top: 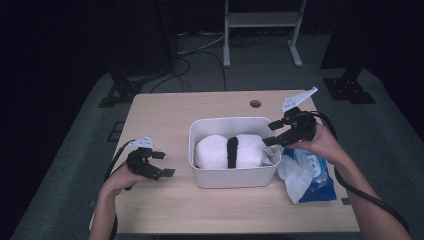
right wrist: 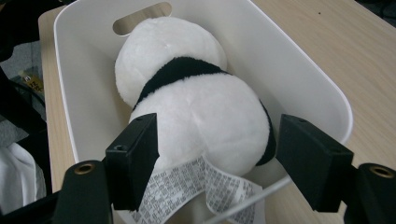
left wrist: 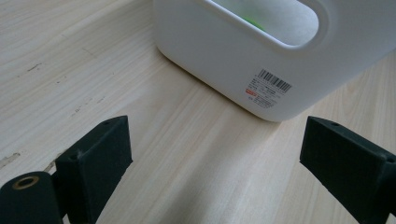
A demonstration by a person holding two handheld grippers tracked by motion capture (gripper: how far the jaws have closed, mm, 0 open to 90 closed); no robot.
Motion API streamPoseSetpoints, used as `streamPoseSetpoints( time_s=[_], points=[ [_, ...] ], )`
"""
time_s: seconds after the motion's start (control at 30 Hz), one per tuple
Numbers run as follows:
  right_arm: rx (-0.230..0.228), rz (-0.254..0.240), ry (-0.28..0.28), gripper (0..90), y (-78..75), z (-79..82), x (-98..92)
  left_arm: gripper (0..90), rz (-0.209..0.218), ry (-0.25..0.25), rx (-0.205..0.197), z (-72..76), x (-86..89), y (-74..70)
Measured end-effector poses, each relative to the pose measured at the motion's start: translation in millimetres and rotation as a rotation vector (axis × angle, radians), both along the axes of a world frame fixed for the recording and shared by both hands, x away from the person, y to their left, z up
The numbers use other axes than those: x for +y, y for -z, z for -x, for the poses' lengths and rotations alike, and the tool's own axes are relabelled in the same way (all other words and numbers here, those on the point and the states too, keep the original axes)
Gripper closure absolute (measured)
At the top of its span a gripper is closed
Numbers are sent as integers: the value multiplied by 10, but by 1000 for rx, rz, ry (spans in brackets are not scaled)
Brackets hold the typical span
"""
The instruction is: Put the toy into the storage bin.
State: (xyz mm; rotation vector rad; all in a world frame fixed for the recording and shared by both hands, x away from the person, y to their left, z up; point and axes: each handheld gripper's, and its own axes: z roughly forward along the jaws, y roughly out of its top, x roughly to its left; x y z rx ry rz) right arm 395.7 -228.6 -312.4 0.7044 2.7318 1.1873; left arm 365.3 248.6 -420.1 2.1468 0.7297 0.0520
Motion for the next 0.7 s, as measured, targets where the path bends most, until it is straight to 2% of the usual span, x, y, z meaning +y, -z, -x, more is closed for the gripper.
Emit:
streamPoseSetpoints(
  time_s=[0.37, 0.7],
  points=[
    [-7, -47, 57, 282, 82, 138, -286, 77, -11, 3, -2, 3, -25, 19],
    [-10, -89, 126, 282, 167, 297, -634, 77, -13, -3, -2, 5, -30, 36]
  ],
)
